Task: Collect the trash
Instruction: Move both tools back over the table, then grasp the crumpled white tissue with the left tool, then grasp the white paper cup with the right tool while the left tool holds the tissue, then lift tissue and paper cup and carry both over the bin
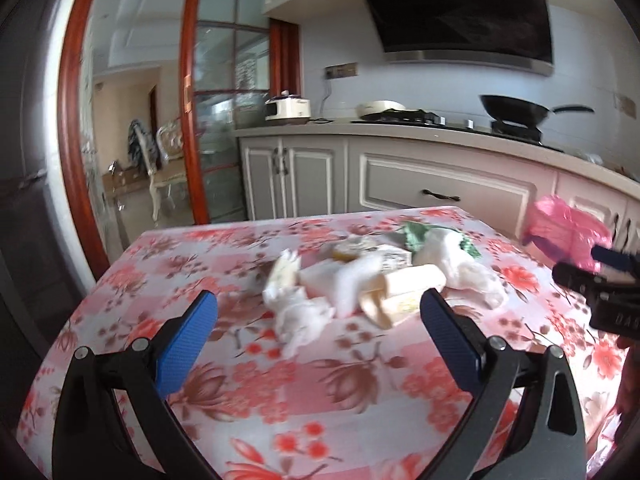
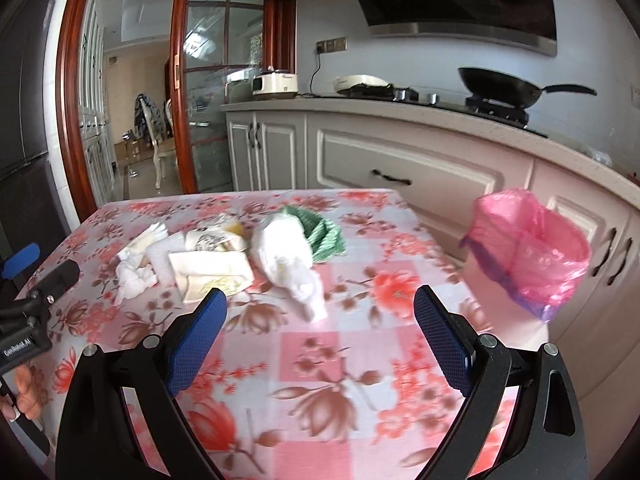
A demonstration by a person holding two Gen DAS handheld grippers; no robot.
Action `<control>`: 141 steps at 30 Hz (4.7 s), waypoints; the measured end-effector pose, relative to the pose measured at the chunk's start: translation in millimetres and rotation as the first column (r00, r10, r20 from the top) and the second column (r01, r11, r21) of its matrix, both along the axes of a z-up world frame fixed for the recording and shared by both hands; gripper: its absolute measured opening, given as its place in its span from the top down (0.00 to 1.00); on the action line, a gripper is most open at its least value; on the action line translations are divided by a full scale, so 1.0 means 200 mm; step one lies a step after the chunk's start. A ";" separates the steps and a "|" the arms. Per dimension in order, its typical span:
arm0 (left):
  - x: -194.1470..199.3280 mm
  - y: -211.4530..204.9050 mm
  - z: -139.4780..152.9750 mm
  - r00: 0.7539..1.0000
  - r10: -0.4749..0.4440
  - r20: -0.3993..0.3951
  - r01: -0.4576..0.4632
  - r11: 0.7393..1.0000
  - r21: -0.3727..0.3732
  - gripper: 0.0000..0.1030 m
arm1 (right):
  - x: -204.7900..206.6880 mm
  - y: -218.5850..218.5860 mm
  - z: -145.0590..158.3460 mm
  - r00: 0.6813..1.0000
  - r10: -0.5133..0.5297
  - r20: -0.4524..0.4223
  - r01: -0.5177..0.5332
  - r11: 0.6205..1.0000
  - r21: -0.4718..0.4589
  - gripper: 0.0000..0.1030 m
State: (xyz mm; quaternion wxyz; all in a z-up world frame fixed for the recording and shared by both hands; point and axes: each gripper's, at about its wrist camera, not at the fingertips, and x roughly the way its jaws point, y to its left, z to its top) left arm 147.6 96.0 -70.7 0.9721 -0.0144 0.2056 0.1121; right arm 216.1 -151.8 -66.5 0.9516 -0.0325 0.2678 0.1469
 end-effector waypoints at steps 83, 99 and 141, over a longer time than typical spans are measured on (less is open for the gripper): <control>0.09 0.12 -0.18 0.988 0.030 -0.154 -0.030 1.000 0.002 0.71 | 0.38 0.27 -0.22 0.961 -0.086 -0.264 0.113 0.990 0.087 0.25; 0.07 0.13 -0.16 0.989 0.032 -0.145 -0.033 0.999 -0.001 0.71 | 0.30 0.52 -0.31 0.959 -0.037 -0.281 0.049 0.998 0.037 0.25; 0.07 0.01 -0.11 0.990 0.009 -0.138 -0.013 1.000 -0.025 0.71 | -0.02 0.26 -0.15 0.979 0.118 -0.169 -0.109 0.992 0.057 0.55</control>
